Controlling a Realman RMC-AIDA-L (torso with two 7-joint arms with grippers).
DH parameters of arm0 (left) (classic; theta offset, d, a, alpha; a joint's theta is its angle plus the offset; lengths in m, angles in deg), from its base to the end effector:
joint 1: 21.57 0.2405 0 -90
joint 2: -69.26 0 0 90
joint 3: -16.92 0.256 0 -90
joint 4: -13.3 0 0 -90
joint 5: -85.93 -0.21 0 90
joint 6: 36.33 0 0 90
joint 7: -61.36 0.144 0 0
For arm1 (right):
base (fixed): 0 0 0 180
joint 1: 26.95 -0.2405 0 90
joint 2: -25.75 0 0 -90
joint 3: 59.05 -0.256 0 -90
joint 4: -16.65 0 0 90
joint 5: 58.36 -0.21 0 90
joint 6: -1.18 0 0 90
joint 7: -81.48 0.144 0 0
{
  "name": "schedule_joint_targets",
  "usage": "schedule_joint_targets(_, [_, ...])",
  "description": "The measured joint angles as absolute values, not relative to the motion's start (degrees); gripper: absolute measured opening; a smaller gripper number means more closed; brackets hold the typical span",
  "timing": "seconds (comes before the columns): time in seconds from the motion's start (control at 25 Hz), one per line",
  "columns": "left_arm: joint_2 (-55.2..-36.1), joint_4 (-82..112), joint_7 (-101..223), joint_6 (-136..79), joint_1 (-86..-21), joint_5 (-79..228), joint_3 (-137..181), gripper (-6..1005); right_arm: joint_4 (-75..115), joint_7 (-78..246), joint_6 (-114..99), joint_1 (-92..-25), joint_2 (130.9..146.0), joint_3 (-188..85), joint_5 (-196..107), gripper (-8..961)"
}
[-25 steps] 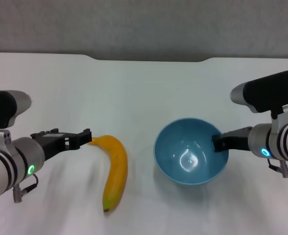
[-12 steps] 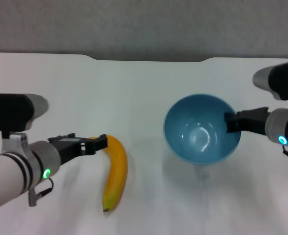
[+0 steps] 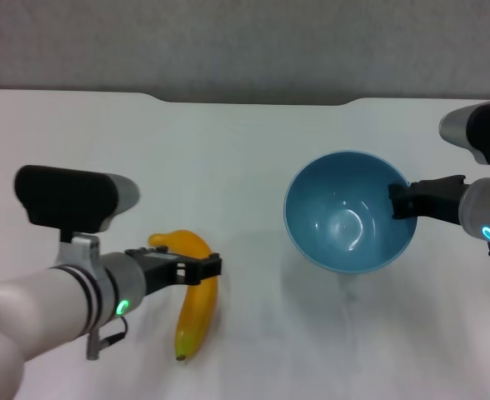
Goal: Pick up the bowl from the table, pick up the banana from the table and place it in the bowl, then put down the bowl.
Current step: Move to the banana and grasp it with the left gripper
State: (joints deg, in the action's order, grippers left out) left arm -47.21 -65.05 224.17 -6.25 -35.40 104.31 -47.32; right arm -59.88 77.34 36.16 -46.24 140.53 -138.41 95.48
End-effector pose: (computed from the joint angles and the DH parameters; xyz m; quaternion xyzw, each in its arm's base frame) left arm -0.2064 0.3318 -0.0741 -0.8101 -0.4432 -0.0771 0.3761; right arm 0.2147 0.3822 -0.0121 -0.8222 0.3719 0.0476 0.4282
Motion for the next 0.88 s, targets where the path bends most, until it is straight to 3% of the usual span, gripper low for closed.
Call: schedule_joint_targets(0.88, [-47.55,-56.49,223.99,-6.84,-40.56,107.47,-46.18,872,-60.95,76.64,36.09,-46.15,140.63,-137.97,95.54,35])
